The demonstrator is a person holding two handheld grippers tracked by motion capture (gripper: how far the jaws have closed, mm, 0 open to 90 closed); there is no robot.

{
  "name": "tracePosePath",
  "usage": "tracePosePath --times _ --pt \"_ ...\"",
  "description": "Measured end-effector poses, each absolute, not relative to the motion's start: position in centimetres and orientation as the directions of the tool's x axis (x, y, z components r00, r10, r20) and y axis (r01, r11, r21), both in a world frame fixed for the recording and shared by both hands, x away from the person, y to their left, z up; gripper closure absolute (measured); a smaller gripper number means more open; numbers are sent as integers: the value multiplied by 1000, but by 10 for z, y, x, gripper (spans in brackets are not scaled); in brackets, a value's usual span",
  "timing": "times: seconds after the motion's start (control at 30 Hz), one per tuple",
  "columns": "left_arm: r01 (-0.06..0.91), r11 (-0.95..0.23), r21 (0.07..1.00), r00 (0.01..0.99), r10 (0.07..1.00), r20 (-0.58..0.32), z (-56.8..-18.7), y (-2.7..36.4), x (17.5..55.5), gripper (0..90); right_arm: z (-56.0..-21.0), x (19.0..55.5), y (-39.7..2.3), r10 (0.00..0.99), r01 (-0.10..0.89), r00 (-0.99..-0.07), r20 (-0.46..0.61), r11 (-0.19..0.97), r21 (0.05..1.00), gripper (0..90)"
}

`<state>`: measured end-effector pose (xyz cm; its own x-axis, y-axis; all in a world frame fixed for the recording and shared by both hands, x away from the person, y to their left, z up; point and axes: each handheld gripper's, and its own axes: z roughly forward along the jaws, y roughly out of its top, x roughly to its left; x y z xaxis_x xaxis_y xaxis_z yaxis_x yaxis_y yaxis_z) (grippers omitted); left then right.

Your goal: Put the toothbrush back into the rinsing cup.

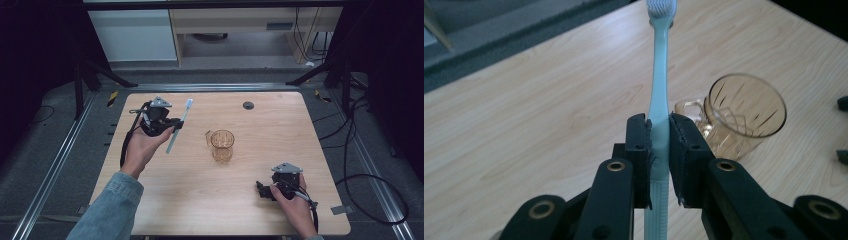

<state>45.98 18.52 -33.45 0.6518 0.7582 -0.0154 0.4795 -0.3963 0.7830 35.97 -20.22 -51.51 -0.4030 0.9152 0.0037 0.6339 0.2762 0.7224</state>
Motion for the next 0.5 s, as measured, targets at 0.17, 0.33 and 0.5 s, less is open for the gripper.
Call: tracePosePath --times 0.17,0.33,0.5 --pt "435 -381 816 666 746 -7 -334 178 460 788 -515 360 -202 915 635 -403 6 275 722 4" --pt "404 -360 841 671 741 -5 -334 175 461 788 -515 360 -202 915 635 -403 6 275 721 4" --pt "377 -358 854 679 734 8 -333 172 459 788 -515 360 -202 915 635 -403 5 275 722 4"
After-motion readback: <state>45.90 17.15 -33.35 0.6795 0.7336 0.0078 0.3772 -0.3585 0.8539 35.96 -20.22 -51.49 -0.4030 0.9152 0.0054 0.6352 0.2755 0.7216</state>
